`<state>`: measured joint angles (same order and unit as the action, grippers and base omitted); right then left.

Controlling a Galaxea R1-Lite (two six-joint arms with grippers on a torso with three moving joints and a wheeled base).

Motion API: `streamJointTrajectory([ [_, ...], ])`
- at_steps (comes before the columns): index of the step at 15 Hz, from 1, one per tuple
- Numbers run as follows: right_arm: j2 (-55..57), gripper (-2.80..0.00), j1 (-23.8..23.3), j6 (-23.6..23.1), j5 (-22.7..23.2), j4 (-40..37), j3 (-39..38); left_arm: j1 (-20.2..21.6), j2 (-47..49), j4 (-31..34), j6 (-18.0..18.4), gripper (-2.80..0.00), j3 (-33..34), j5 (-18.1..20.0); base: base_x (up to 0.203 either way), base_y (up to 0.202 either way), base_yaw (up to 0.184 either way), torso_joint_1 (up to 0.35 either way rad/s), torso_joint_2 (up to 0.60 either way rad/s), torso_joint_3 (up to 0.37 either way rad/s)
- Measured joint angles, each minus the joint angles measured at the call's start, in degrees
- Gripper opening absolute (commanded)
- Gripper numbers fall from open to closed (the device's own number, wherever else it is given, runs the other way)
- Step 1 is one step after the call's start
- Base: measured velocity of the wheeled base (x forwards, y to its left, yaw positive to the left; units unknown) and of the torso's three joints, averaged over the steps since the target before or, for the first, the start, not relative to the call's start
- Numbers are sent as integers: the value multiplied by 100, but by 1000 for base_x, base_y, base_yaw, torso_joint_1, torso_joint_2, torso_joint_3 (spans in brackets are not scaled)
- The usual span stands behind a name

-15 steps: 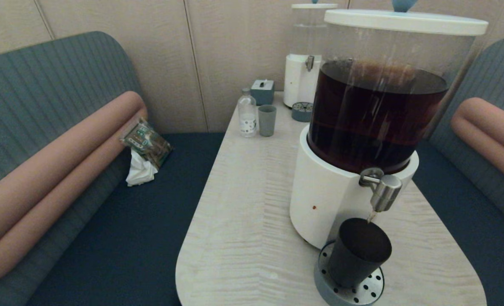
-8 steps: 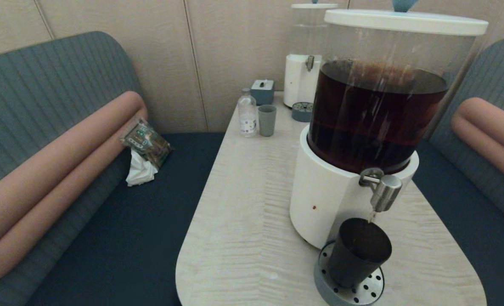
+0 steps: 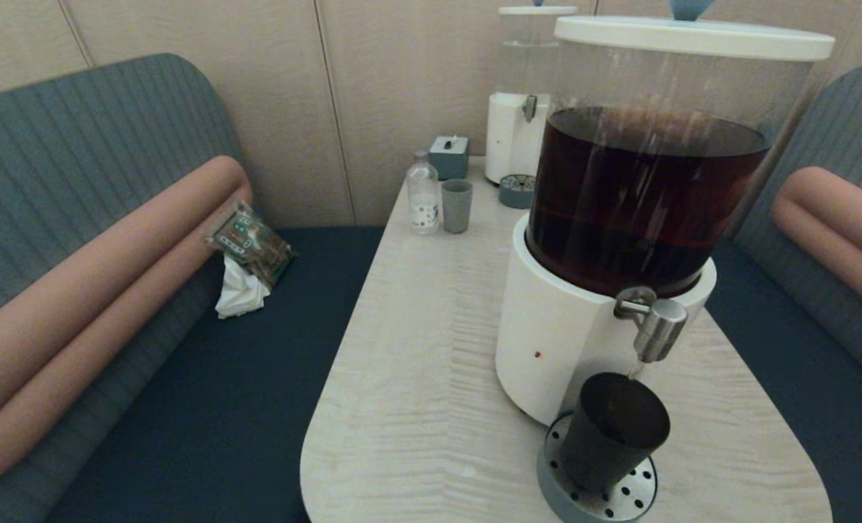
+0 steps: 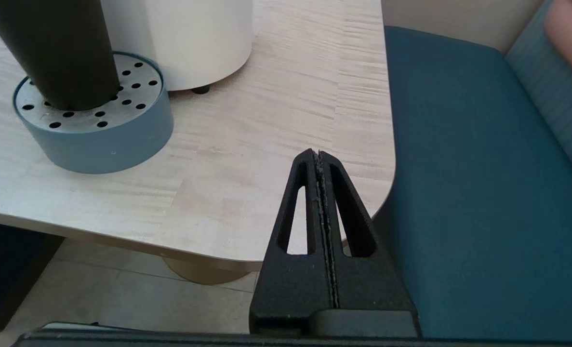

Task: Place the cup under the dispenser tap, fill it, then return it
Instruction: Turn off the faucet

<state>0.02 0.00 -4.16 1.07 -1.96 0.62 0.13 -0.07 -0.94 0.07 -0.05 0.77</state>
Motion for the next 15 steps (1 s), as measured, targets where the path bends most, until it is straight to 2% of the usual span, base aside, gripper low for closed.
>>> streamJointTrajectory([
  [11, 0, -280, 0, 33, 5, 101, -38, 0, 2, 55, 124, -280, -45, 22, 0, 0, 0, 0, 0, 0],
  [13, 0, -280, 0, 32, 2, 100, -38, 0, 59, 196, 86, -280, -578, 219, 0, 0, 0, 0, 0, 0],
  [15, 0, -280, 0, 33, 5, 98, -38, -2, 393, 646, 19, -280, -1661, 629, 0, 0, 0, 0, 0, 0],
])
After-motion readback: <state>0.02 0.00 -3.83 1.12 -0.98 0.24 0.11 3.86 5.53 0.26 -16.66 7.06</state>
